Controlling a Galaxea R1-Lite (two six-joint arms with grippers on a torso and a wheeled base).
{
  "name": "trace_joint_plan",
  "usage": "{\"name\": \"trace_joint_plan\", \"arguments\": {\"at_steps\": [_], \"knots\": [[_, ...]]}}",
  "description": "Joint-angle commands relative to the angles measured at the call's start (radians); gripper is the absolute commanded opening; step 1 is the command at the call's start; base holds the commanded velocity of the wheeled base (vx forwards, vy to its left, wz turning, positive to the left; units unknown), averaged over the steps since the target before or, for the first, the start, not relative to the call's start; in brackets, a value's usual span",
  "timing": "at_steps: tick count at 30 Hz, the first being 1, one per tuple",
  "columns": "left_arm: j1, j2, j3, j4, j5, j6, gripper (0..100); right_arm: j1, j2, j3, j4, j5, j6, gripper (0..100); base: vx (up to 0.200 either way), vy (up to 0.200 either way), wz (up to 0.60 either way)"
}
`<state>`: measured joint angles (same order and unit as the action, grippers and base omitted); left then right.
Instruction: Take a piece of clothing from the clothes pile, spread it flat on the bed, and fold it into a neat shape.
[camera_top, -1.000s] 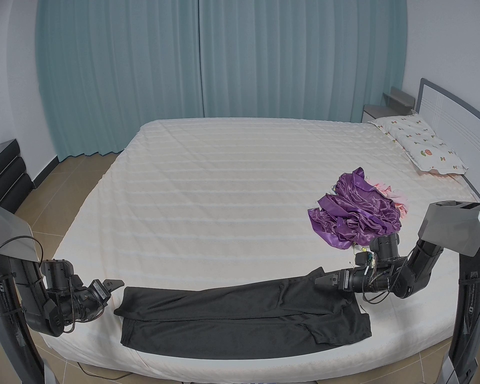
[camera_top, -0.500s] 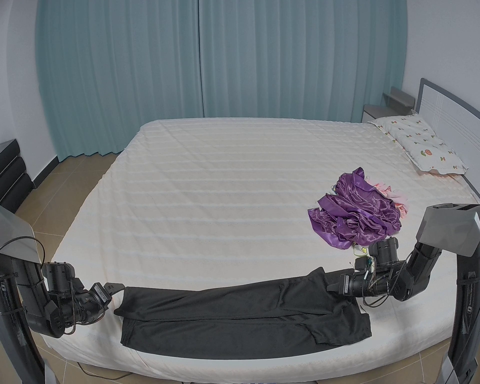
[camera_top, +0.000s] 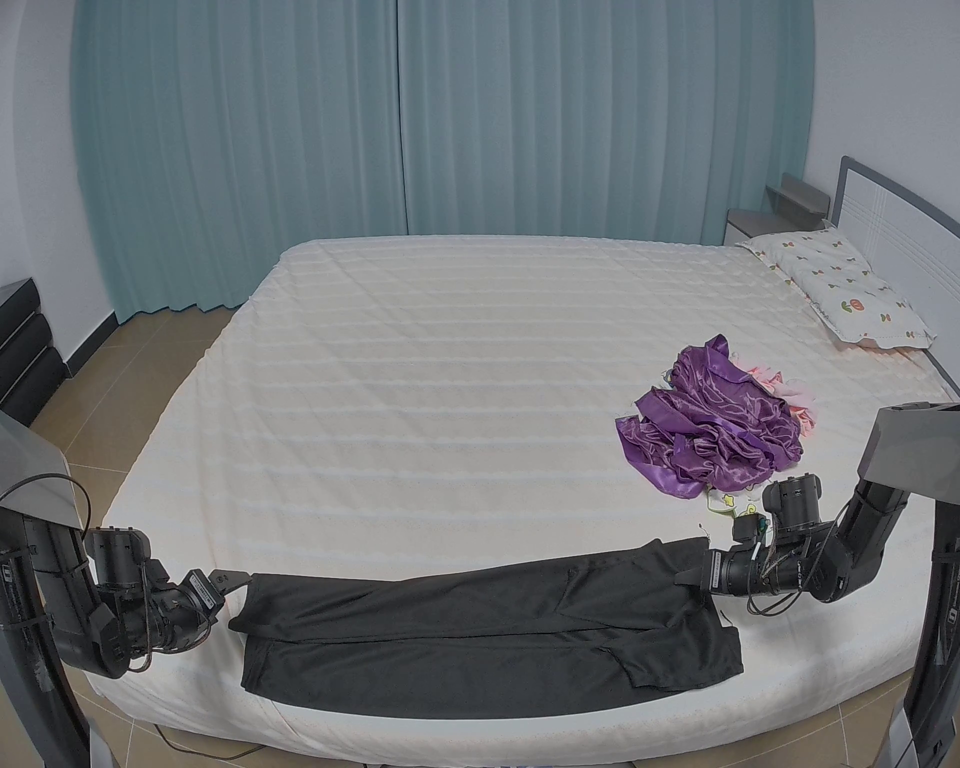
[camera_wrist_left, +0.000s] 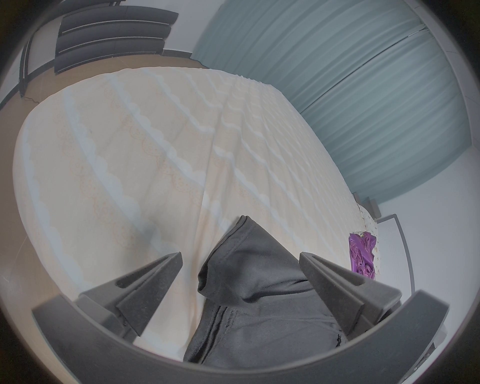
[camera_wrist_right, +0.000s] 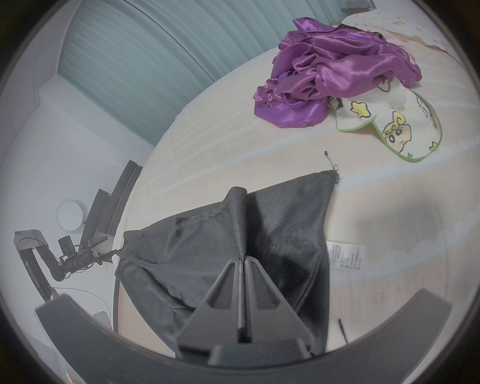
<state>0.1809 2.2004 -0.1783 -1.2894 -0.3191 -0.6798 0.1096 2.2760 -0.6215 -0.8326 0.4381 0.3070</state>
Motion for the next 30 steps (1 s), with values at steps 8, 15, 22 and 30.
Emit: {"name": "trace_joint_plan", "arguments": {"at_steps": [8,15,22,30], "knots": [[-0.001,0.002,0.005,-0.001,0.000,0.000,100,-0.037,-0.032,0.055,0.001,0.010,-0.040,0,0.000,0.000,0.00],[-0.003,0.010,0.003,-0.001,0.000,0.000,100,-0.050,-0.016,0.051,0.001,0.010,-0.054,0,0.000,0.000,0.00],[-0.004,0.009,0.002,-0.002,0.000,0.000,100,-0.041,-0.019,0.054,-0.003,0.010,-0.046,100,0.000,0.000,0.00],[-0.049,-0.001,-0.063,0.010,0.029,0.000,100,-0.042,-0.098,0.086,-0.005,0.001,0.064,100,0.000,0.000,0.00]]}}
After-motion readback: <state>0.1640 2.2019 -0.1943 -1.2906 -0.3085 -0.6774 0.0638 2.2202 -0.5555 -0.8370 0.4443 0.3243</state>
